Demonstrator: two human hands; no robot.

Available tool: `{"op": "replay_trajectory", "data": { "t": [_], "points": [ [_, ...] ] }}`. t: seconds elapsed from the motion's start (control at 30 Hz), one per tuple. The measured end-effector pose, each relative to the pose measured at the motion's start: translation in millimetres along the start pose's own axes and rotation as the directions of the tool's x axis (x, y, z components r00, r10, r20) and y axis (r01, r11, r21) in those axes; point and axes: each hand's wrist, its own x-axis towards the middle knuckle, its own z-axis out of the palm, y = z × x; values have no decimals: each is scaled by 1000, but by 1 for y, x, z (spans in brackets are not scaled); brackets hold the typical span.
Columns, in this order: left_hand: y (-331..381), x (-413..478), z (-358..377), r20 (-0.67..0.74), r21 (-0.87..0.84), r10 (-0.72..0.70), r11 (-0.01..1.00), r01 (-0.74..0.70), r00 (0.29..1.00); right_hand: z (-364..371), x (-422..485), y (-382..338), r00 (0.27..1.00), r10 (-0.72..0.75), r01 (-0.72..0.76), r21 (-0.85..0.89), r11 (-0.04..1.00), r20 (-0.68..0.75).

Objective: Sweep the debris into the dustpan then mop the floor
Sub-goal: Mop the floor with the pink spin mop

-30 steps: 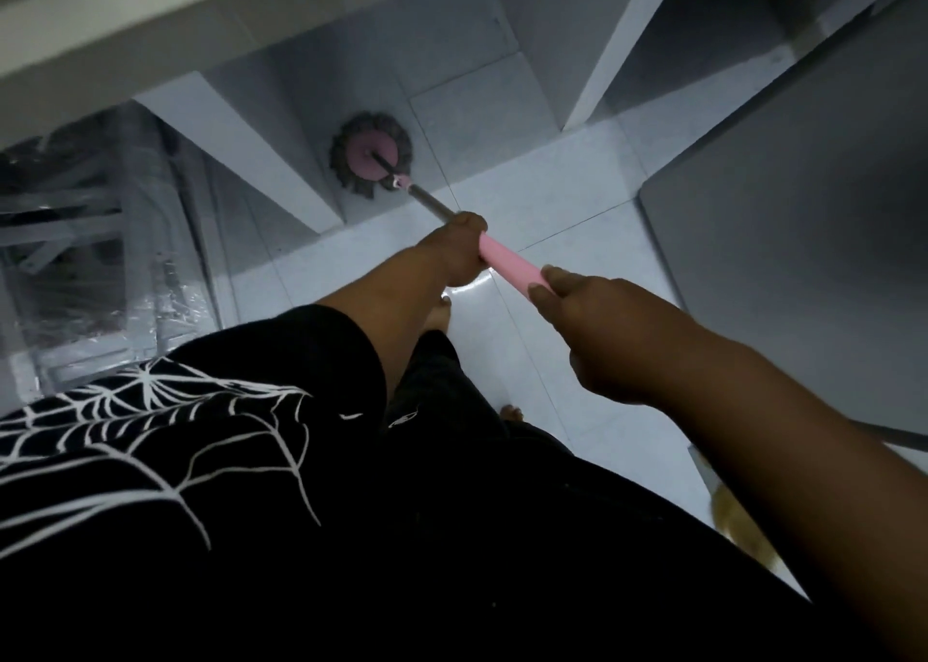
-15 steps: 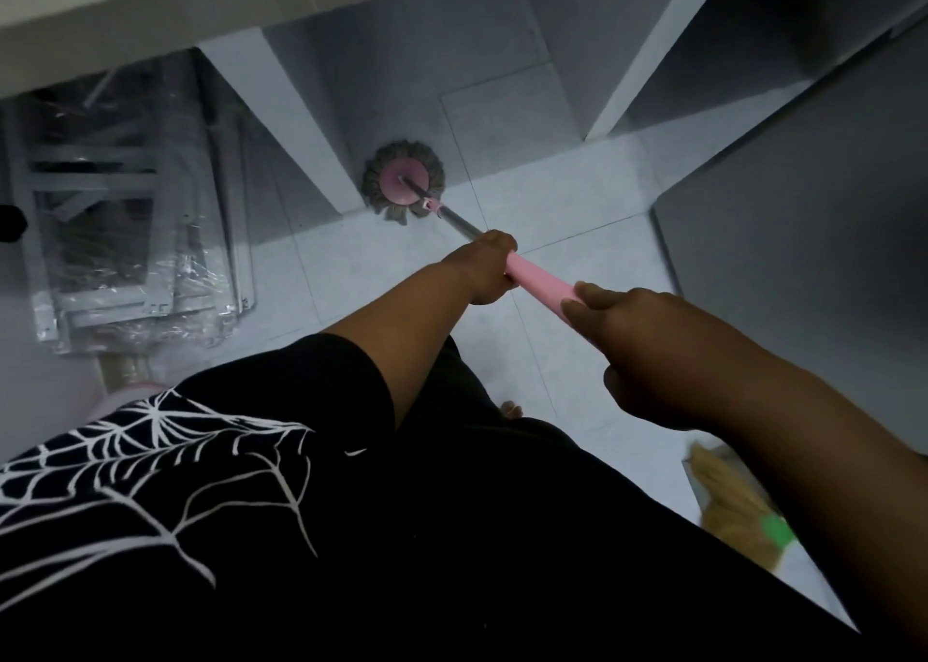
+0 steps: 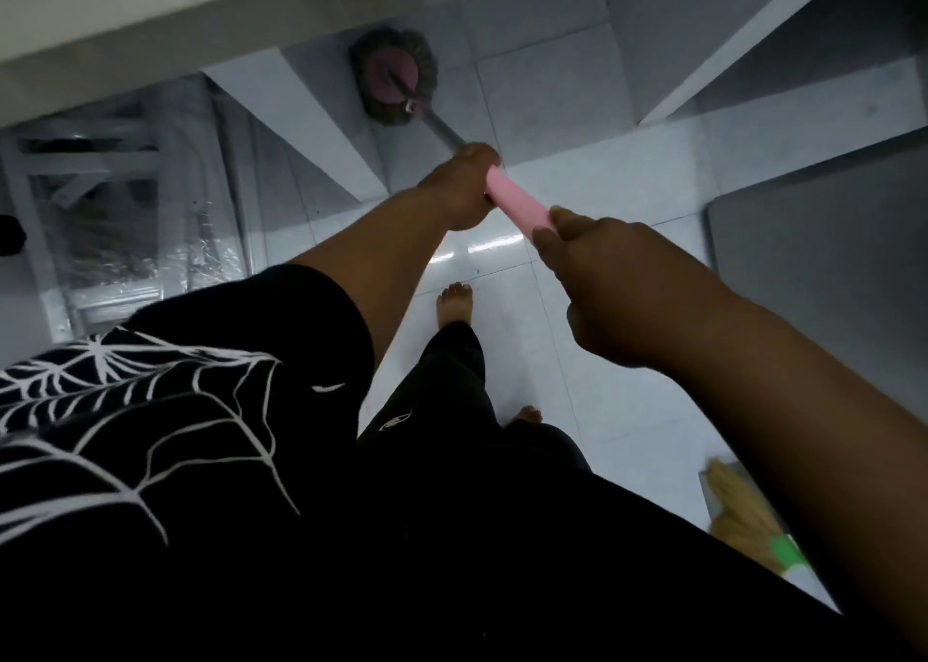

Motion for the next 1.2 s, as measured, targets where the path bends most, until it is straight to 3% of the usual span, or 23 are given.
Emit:
{"op": "replay_trajectory", "data": {
  "t": [0.2,0.47,0.67,1.0,1.2],
  "points": [
    [-26,76,-52,25,129,-46,991,42,999,-9,88,13,1000,16,-15,33,999,-26],
    [-24,61,-27,59,137,-4,991,-5,998,17,63,7,999,13,-10,84,996,-39],
    [3,-13,27,80,143,10,989,-21,997,53,-20,-8,999,-6,7,42,999,-40],
    [81,-222,183,95,79,59,995,-66,994,146,-250,-49,994,-2,3,-8,1000,109],
    [111,-286,222,135,193,88,975,-113,987,161,-328,-49,992,-25,20,42,999,124]
  ]
}}
